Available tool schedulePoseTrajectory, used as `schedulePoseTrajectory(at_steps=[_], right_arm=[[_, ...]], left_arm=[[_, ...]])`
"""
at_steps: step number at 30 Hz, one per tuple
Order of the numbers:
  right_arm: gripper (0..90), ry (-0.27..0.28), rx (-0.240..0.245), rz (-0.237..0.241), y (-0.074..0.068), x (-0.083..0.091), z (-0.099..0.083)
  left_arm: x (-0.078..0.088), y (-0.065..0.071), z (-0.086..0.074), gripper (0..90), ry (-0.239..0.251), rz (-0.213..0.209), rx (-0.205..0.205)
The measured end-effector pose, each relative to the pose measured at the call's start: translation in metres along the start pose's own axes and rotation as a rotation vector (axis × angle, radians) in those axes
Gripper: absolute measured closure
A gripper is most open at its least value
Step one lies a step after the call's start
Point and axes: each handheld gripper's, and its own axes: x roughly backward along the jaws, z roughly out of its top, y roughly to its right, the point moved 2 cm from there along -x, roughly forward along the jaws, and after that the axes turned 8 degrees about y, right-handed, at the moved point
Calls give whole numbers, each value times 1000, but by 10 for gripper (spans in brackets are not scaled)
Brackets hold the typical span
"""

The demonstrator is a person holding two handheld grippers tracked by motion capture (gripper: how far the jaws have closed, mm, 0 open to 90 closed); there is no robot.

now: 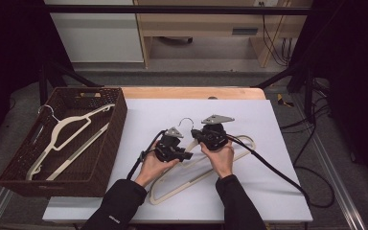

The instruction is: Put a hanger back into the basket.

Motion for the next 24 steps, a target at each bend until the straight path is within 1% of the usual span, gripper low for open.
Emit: schedulePoseTrajectory(at_steps=[4,5,7,8,10,12,13,14,15,16,17,18,20,21,24], right_arm=[[889,5,12,5,-1,4,1],[887,5,5,6,-2,5,2],[878,17,37,5,-2,10,2],[862,15,27,3,-4,12,3],[796,31,43,9,-5,18,4],[751,36,55,10,-6,26,6],[716,43,54,17,-6,28,6],[675,52,53,27,-7,34,7],[660,54,52,38,-8,37,7],[637,62,65,51,-9,43,8],[616,65,67,55,-11,47,8],[586,77,82,66,-13,53,8],[516,89,95,75,-16,63,9],[488,97,99,76,-18,68,9],[390,126,97,77,-19,81,8]], left_arm=[[2,2,0,770,9,-7,10],[3,3,0,773,15,-9,18],[5,5,0,784,28,-12,30],[5,6,0,788,40,-15,41],[7,9,0,800,51,-21,50],[11,13,0,821,72,-48,68],[13,16,1,831,86,-60,70],[15,18,1,844,91,-61,63],[18,23,2,848,101,-69,49],[20,25,3,855,105,-75,41],[23,29,3,859,111,-73,23],[25,31,3,863,113,-66,15],[30,36,3,865,123,-52,-1],[32,37,3,865,126,-39,-10],[40,38,3,866,127,-34,-23]])
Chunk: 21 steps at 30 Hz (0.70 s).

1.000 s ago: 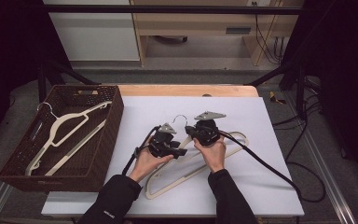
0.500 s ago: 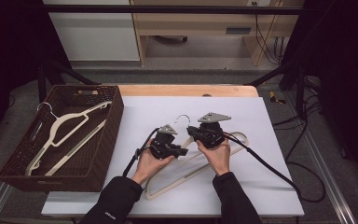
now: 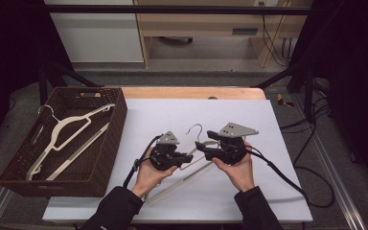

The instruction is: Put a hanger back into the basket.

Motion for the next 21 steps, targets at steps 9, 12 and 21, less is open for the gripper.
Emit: schedulePoseTrajectory(at_steps=[9,12,21], right_arm=[[126,35,10,-21,6,29,-17],[92,40,-6,-37,11,39,-25],[72,43,-42,-110,33,63,-44]], left_arm=[[33,-2,3,866,33,49,-41],[44,-3,3,866,45,53,-42],[85,-8,5,866,96,75,-56]])
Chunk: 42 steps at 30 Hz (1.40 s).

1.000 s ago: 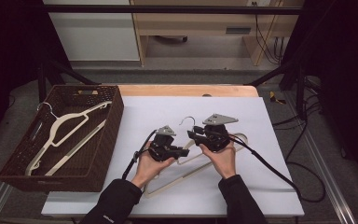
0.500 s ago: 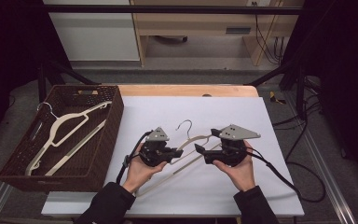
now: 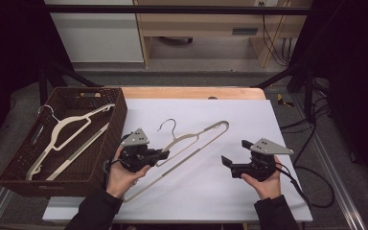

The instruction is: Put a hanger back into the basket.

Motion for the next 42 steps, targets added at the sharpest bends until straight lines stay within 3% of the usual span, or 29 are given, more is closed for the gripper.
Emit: schedulePoseTrajectory(at_steps=[11,18,21,32,42], right_arm=[[37,9,-19,-22,9,10,-6],[26,1,-31,-39,14,16,-11],[23,-6,-35,-46,15,19,-13],[15,-6,-44,-58,19,22,-16],[8,-6,-43,-62,21,22,-17]], left_arm=[[53,-8,23,866,60,18,-25],[83,-19,36,866,49,40,-64],[97,-28,43,866,57,34,-54],[150,-60,66,866,80,101,-68],[180,-105,60,866,78,166,-53]])
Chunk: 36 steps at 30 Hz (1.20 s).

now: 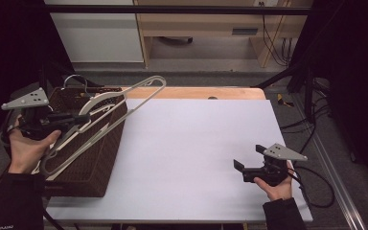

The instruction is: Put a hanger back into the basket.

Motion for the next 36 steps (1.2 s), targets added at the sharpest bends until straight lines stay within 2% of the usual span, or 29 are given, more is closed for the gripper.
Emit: schedulePoseTrajectory(at_steps=[5,9,17,26,31,36], right_arm=[[7,-6,-3,-2,0,-1,-1],[7,-6,2,-3,1,-1,-1],[7,-9,2,-8,2,-1,-2],[7,-7,1,-10,3,0,-1],[7,-7,5,-9,3,0,-1],[7,-9,4,-11,3,0,-1]], left_arm=[[9,-22,-7,866,-3,19,15],[15,-37,-15,866,-12,37,12],[24,-68,-36,866,-26,84,56],[35,-89,-55,866,-70,138,88],[43,-98,-63,866,-63,164,108],[48,-105,-72,866,-81,180,119]])
